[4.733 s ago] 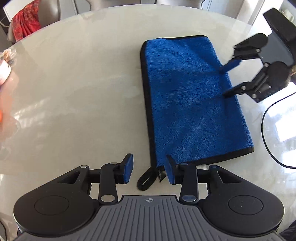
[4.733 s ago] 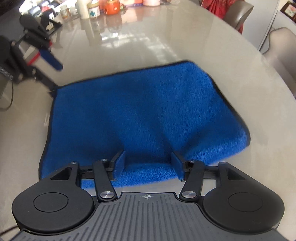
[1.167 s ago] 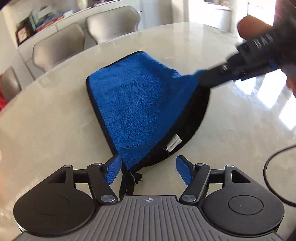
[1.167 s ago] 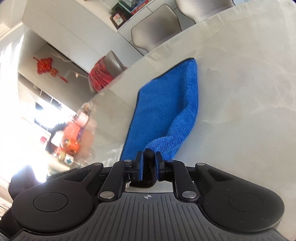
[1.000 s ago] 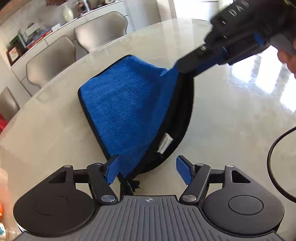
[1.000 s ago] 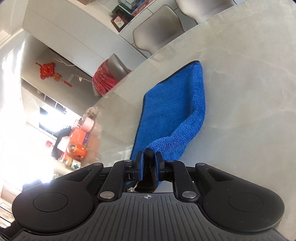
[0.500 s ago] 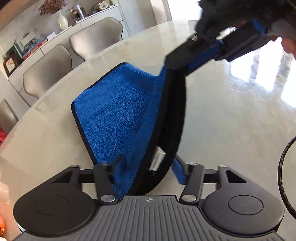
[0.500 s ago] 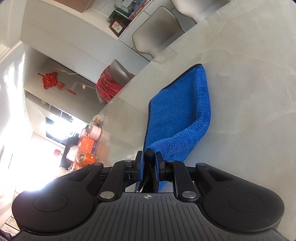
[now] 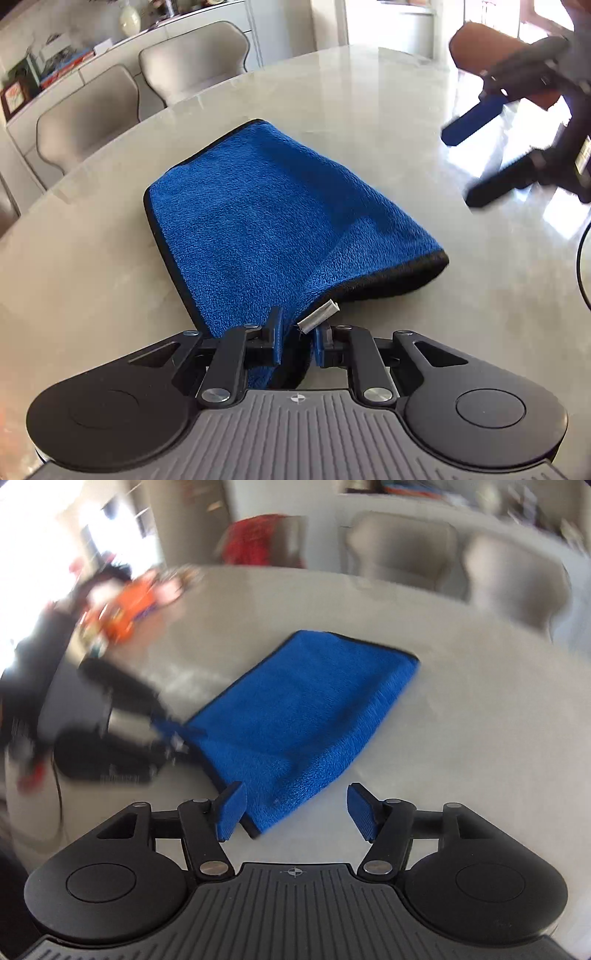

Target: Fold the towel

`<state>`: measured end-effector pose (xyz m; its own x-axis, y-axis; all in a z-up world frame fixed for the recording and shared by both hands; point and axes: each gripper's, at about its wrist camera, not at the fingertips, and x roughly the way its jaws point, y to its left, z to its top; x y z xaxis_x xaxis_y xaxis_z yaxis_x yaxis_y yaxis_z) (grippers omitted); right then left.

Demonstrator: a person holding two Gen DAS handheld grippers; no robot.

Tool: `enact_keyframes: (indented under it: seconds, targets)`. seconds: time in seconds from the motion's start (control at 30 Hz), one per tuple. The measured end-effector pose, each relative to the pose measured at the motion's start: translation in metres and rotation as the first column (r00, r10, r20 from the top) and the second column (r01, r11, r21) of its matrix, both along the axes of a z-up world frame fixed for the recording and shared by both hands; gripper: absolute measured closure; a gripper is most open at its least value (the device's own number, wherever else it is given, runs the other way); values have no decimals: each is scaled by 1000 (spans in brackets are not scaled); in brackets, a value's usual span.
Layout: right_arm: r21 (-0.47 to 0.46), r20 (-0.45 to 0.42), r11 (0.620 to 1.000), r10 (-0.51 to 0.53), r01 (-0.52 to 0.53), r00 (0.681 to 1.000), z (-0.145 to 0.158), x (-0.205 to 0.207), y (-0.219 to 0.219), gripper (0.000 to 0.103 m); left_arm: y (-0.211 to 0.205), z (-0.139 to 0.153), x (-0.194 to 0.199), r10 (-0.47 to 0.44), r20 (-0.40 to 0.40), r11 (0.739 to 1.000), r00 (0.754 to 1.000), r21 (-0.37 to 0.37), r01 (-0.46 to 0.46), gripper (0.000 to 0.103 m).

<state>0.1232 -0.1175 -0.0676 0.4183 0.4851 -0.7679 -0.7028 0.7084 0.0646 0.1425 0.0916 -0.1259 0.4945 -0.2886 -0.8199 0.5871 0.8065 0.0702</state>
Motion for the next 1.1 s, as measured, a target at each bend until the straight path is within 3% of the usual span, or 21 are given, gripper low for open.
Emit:
enact_keyframes:
  seconds: [0.17,0.27,0.43,0.6,0.7,0.77,0.83,0.97,1.1]
  targets:
    - [-138,83,973,197,-185,977,-19,-29,43,41,8,6,17,68,-58,995,996,-66,-72,88]
    - [-222,125,952,244,-213,962,-34,-40,66,41,13,7,24,99,-92,988,991,-106,-109,88]
    - [-292,228,943,231,-159,946,-47,-50,96,41,15,8,29,105,-107,987,989,-114,-117,88]
    - [-278,198,957,137,-79,971,-57,-42,108,47,20,8,36,129,-131,980,983,-131,-147,87]
    - [-274,206,959,128,-69,970,-59,-45,108,48,22,9,37,136,-133,979,982,-135,-154,87]
    - [-299,223,952,135,-64,965,-61,-46,108,53,22,9,37,139,-129,979,982,-132,-156,87]
    - [-341,240,938,153,-65,959,-63,-45,109,73,22,9,37,134,-125,982,983,-119,-149,84]
    - [-379,224,921,180,-84,958,-64,-41,102,84,11,6,25,45,-75,999,996,-5,-45,80]
    - [-416,221,901,230,-122,948,-55,-42,96,85,-3,1,7,-88,-32,988,996,121,91,80]
